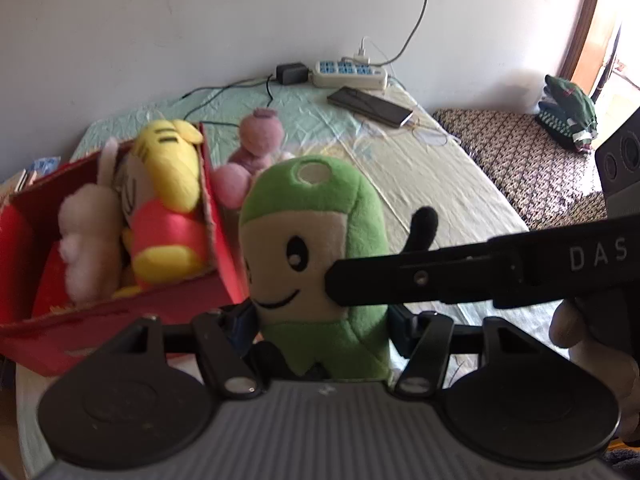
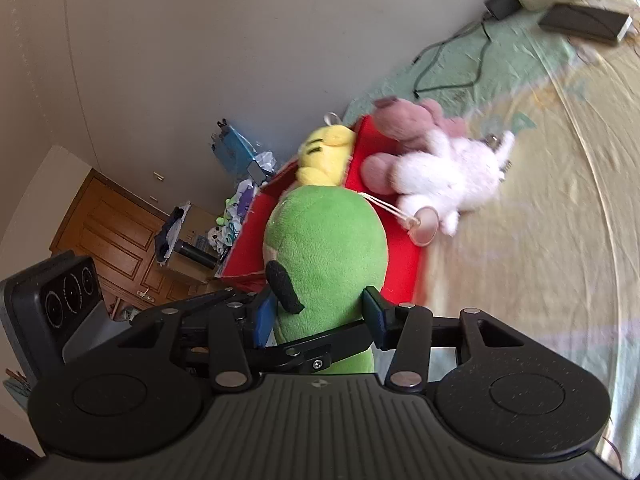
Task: Organize objects
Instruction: 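Lift the green plush with the right gripper and carry it over the red box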
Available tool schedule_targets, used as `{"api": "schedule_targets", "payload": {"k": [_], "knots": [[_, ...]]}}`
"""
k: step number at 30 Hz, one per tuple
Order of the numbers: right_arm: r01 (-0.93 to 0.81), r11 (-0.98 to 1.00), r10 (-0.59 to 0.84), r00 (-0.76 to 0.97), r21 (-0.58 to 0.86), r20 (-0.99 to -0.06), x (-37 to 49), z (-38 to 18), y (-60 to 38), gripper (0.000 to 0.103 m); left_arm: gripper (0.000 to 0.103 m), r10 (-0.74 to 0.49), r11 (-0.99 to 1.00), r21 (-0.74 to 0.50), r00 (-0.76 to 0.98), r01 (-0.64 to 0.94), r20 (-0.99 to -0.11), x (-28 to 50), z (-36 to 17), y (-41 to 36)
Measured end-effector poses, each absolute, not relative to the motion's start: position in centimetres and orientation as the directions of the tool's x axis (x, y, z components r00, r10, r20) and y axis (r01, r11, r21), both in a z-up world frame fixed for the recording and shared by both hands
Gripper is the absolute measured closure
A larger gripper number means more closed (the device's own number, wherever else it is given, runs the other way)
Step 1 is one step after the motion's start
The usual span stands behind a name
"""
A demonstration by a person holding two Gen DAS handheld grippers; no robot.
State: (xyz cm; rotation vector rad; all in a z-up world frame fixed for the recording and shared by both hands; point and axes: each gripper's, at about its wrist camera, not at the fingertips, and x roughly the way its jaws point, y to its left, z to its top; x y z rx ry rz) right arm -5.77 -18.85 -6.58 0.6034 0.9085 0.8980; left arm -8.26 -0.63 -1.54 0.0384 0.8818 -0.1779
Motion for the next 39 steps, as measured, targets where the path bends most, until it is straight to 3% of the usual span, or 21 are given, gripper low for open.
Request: {"api": "schedule_targets", "payload": {"k": [16,39], "knots": [[-0.413,0.523,0.832,0.435,0.745,-0.344,-7.9,-2.9,-9.8,0.054,0.041,-0.197,0.971,-0.049,0.674,0.233,-0.711,-9.5,2.5,9.7],[-0.407,0.572,0.804,0.450,0.712,-0.388,-4.6,-3.7,2.6,0.053,0.040,-0.159,0.987,-0.099,0.687,0.126,-0.709,-6.6,0.9,22.0]]}}
